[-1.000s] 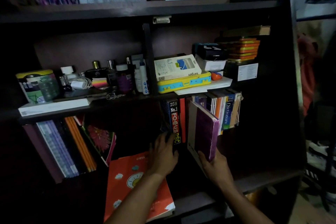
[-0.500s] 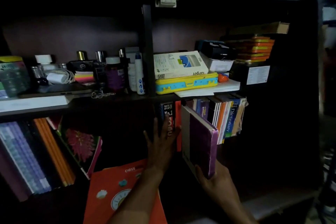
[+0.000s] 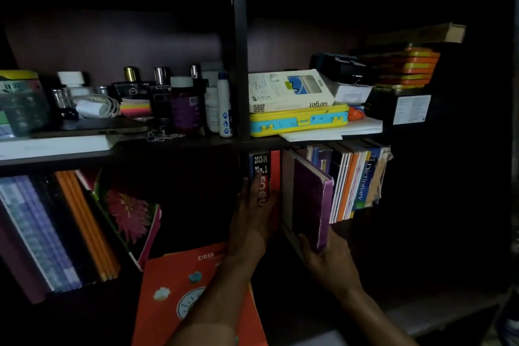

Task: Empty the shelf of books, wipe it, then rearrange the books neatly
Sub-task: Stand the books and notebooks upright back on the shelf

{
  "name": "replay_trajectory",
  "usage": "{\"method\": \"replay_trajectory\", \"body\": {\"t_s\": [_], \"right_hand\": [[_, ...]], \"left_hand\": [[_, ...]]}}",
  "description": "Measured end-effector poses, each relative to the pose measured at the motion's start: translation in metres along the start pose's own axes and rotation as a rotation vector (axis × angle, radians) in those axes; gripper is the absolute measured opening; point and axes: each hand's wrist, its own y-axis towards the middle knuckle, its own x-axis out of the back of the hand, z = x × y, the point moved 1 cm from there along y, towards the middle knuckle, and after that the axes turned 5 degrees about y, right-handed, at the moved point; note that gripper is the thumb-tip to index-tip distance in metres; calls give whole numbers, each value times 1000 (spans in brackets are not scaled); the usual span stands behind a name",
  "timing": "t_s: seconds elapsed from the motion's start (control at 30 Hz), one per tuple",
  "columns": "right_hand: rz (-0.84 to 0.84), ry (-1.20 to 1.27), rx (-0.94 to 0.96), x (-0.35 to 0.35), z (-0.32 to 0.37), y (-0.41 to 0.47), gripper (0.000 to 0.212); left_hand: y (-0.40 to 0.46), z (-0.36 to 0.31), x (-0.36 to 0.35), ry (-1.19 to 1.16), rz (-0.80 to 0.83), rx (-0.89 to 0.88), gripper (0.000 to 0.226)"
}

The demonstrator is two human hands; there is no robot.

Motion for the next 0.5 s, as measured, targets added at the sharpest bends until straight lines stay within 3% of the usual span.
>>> {"method": "replay_trajectory", "body": {"t_s": [0.13,0.3,0.4,0.5], "right_hand": [[-71,-79,21,-11,0,12,57],[-162,41,-24,-12,3,19,59],[-238,63,95,-12,0,11,49],[-181,-6,202,-18,-5,12,40]], "left_hand": [[-4,-2,-4,-87,-172,-41,58],[-6,3,0,-295,-308,81,85],[-7,12,-2,-414,-224,253,87],[-7,13,-6,-343,-147,237,83]]}}
